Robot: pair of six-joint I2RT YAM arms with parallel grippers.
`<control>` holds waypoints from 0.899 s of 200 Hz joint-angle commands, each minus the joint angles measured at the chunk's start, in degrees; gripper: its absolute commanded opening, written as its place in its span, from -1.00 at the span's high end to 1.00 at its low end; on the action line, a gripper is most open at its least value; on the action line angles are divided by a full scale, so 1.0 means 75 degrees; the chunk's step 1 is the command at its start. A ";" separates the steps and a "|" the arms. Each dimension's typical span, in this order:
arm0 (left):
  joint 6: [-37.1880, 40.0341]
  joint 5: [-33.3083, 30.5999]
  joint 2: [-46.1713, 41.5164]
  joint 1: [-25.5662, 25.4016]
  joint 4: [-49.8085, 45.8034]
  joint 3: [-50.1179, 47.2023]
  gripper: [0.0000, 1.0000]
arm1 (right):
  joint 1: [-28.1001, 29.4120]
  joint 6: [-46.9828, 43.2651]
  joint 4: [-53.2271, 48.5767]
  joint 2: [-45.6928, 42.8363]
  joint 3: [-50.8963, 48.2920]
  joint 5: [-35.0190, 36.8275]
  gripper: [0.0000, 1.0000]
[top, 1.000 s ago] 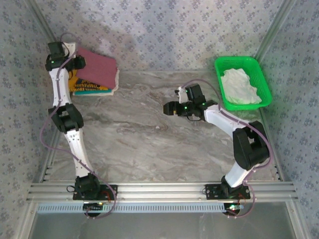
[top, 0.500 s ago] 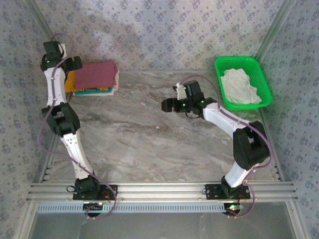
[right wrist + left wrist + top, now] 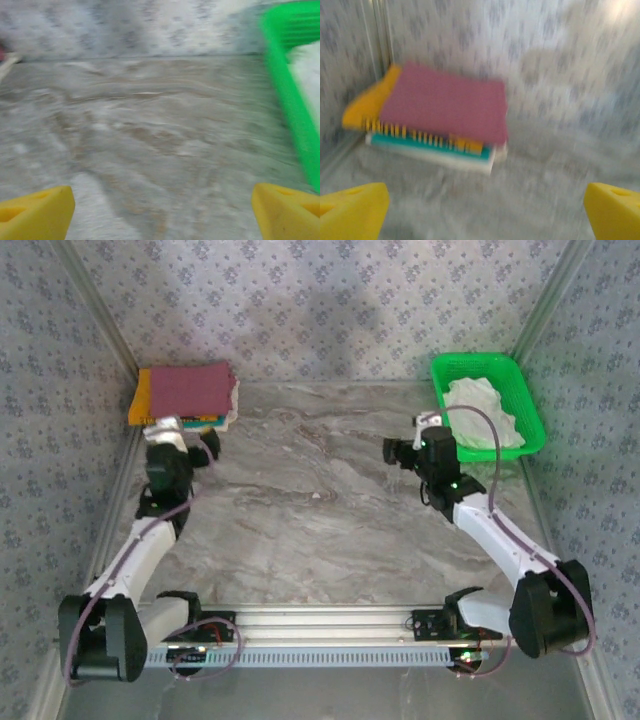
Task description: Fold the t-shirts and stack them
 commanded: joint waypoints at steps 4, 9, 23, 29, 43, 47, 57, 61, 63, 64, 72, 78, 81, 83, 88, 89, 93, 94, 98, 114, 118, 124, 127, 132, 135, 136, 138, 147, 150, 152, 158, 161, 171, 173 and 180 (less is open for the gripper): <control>0.0341 -0.1748 -0.0099 -0.0104 0.0517 -0.0731 -0.99 | -0.0577 -0.0328 0.0538 -0.0578 -0.1016 0.1297 -0.91; 0.0399 -0.1861 -0.0039 -0.0115 0.0663 -0.0886 -0.99 | -0.0705 -0.0367 0.0756 -0.0679 -0.1276 0.1414 -0.91; 0.0689 -0.2014 0.0203 -0.0140 0.1429 -0.1369 -0.99 | -0.1080 -0.0433 0.1425 -0.0908 -0.1970 0.1503 -0.92; 0.0864 -0.1945 0.0313 -0.0147 0.1701 -0.1525 -0.99 | -0.1242 -0.0442 0.1739 -0.0976 -0.2238 0.1497 -0.93; 0.1151 -0.1855 0.0754 -0.0140 0.2180 -0.1696 -0.99 | -0.1512 -0.0687 0.2354 -0.1005 -0.2714 0.1360 -1.00; 0.1152 -0.1885 0.0890 -0.0140 0.2223 -0.1703 -0.99 | -0.1583 -0.0741 0.2426 -0.0984 -0.2793 0.1324 -1.00; 0.1116 -0.1814 0.1204 -0.0107 0.2267 -0.1683 -0.99 | -0.1751 -0.0809 0.2459 -0.0882 -0.2904 0.1211 -1.00; 0.1126 -0.1689 0.1332 -0.0079 0.2365 -0.1697 -0.99 | -0.1852 -0.0806 0.2498 -0.0841 -0.2954 0.1136 -1.00; 0.1138 -0.1623 0.1400 -0.0072 0.2442 -0.1708 -0.99 | -0.1901 -0.0825 0.2538 -0.0804 -0.2974 0.1081 -1.00; 0.1142 -0.1588 0.1433 -0.0065 0.2476 -0.1718 -0.99 | -0.1925 -0.0830 0.2551 -0.0791 -0.2991 0.1052 -1.00; 0.1185 -0.1380 0.1712 -0.0038 0.2811 -0.1760 -0.99 | -0.2099 -0.0891 0.2755 -0.0673 -0.3094 0.0893 -1.00; 0.1263 -0.1321 0.1894 -0.0023 0.3019 -0.1748 -0.99 | -0.2214 -0.0895 0.2964 -0.0579 -0.3193 0.0747 -1.00; 0.1300 -0.1324 0.1947 -0.0033 0.2997 -0.1687 -0.99 | -0.2278 -0.0890 0.3097 -0.0534 -0.3248 0.0681 -1.00; 0.1325 -0.1297 0.1970 -0.0034 0.2890 -0.1632 -0.99 | -0.2313 -0.0884 0.3203 -0.0499 -0.3288 0.0638 -1.00; 0.1391 -0.1185 0.2040 -0.0020 0.2767 -0.1518 -0.99 | -0.2415 -0.0890 0.3497 -0.0414 -0.3392 0.0519 -1.00; 0.1427 -0.1164 0.2052 -0.0021 0.2780 -0.1500 -0.99 | -0.2434 -0.0892 0.3557 -0.0390 -0.3417 0.0496 -1.00; 0.1533 -0.1123 0.2155 -0.0016 0.2883 -0.1483 -0.99 | -0.2507 -0.0933 0.3793 -0.0308 -0.3496 0.0382 -1.00; 0.1557 -0.1110 0.2179 -0.0014 0.2931 -0.1482 -0.99 | -0.2527 -0.0943 0.3852 -0.0279 -0.3515 0.0351 -1.00; 0.1642 -0.1097 0.2254 -0.0019 0.3044 -0.1461 -0.99 | -0.2605 -0.0916 0.4115 -0.0163 -0.3605 0.0242 -1.00; 0.1728 -0.0687 0.2580 0.0186 0.3863 -0.1676 -0.99 | -0.2811 -0.0813 0.4953 0.0364 -0.3752 -0.0059 -1.00; 0.1643 -0.0625 0.2695 0.0267 0.4015 -0.1731 -0.99 | -0.2831 -0.0821 0.5073 0.0470 -0.3741 -0.0129 -1.00; 0.1481 -0.0586 0.2857 0.0403 0.4191 -0.1787 -0.99 | -0.2842 -0.0848 0.5113 0.0538 -0.3696 -0.0210 -1.00; 0.1411 -0.0556 0.2956 0.0454 0.4342 -0.1821 -0.99 | -0.2849 -0.0882 0.5173 0.0582 -0.3689 -0.0280 -1.00; 0.1335 -0.0419 0.3139 0.0554 0.4636 -0.1907 -0.99 | -0.2844 -0.0949 0.5355 0.0664 -0.3699 -0.0383 -1.00; 0.1315 -0.0317 0.3255 0.0607 0.4828 -0.1949 -0.99 | -0.2840 -0.0997 0.5499 0.0722 -0.3723 -0.0454 -1.00; 0.1307 -0.0303 0.3304 0.0609 0.4882 -0.1973 -0.99 | -0.2840 -0.1010 0.5549 0.0746 -0.3740 -0.0477 -1.00; 0.1298 -0.0262 0.3375 0.0624 0.4996 -0.1997 -0.99 | -0.2837 -0.1034 0.5665 0.0788 -0.3765 -0.0509 -1.00; 0.1417 -0.0161 0.3593 0.0596 0.5529 -0.2108 -0.99 | -0.2835 -0.1037 0.6028 0.1009 -0.3825 -0.0684 -1.00; 0.1453 -0.0052 0.3557 0.0591 0.5481 -0.2116 -0.99 | -0.2839 -0.1035 0.6156 0.1086 -0.3850 -0.0762 -1.00; 0.1458 -0.0006 0.3476 0.0587 0.5400 -0.2123 -0.99 | -0.2837 -0.1034 0.6239 0.1142 -0.3860 -0.0836 -1.00; 0.1510 0.0146 0.3380 0.0574 0.5149 -0.2104 -0.99 | -0.2813 -0.1179 0.6509 0.1328 -0.3889 -0.1088 -1.00; 0.1560 0.0235 0.3370 0.0566 0.5177 -0.2108 -0.99 | -0.2781 -0.1256 0.6601 0.1413 -0.3894 -0.1175 -1.00; 0.1737 0.0525 0.3485 0.0536 0.5484 -0.2179 -0.99 | -0.2631 -0.1432 0.6679 0.1666 -0.3795 -0.1223 -1.00; 0.1766 0.0539 0.3467 0.0509 0.5469 -0.2192 -0.99 | -0.2620 -0.1456 0.6698 0.1718 -0.3785 -0.1203 -1.00; 0.1876 0.0512 0.3379 0.0406 0.5416 -0.2233 -0.99 | -0.2565 -0.1510 0.6852 0.1923 -0.3780 -0.1186 -1.00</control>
